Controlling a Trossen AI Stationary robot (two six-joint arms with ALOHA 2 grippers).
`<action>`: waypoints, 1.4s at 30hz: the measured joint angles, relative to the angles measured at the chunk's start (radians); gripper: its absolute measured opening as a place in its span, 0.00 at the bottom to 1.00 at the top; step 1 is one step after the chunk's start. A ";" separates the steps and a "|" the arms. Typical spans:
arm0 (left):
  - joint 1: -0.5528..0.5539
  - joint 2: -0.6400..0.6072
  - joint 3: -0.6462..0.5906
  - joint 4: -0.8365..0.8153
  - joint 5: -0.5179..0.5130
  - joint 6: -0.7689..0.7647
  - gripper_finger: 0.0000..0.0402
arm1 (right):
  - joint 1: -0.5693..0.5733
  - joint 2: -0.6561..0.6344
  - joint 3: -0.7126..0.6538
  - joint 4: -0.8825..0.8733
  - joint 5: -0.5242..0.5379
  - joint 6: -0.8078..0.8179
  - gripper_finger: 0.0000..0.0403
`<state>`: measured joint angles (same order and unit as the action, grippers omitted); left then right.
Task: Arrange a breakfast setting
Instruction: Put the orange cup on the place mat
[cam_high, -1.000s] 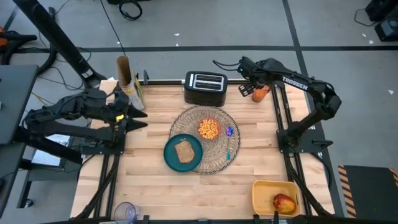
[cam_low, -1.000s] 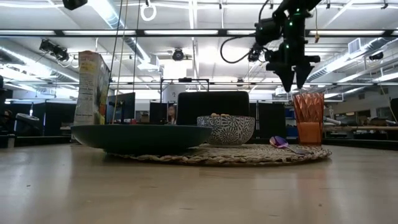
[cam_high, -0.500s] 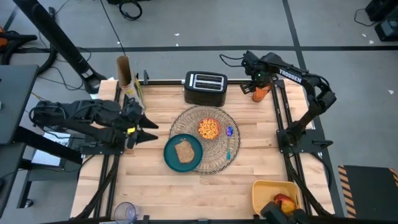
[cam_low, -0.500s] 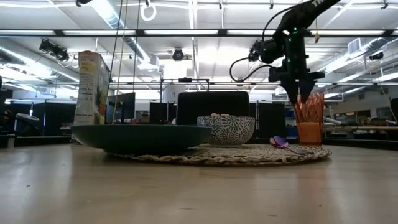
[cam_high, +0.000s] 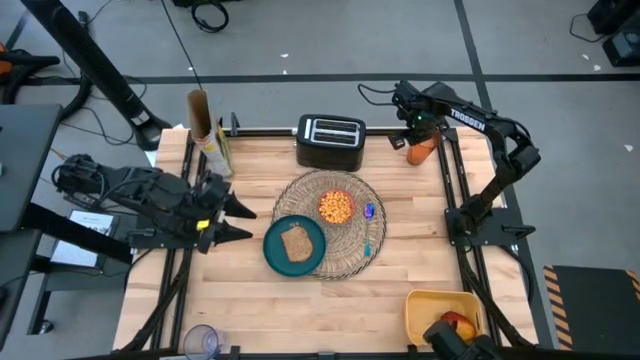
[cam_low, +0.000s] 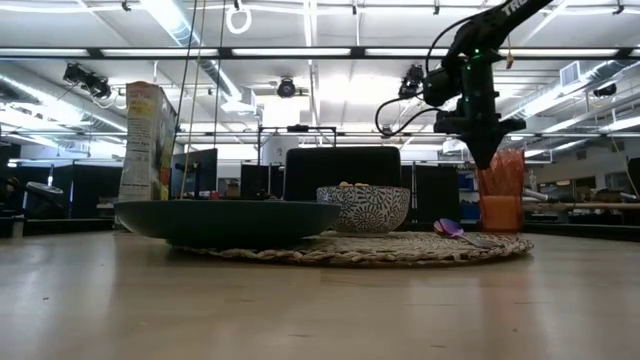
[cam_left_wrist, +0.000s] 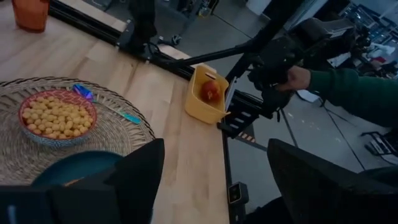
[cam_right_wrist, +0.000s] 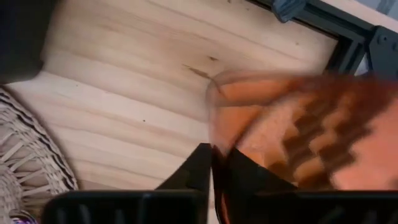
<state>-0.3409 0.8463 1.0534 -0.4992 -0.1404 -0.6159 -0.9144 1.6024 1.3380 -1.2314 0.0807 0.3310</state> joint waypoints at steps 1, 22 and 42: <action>-0.007 0.000 0.000 0.000 -0.005 0.000 0.74 | 0.000 0.000 0.000 -0.003 0.000 -0.003 0.05; -0.029 -0.136 0.000 -0.087 -0.150 0.106 0.74 | 0.561 -0.119 0.182 -0.202 0.000 -0.203 0.03; 0.004 -0.134 0.000 -0.087 -0.156 0.103 0.74 | 0.765 -0.100 -0.021 0.158 0.056 -0.570 0.03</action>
<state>-0.3367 0.7128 1.0538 -0.5865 -0.2967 -0.5129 -0.1497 1.5021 1.3174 -1.0737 0.1371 -0.2390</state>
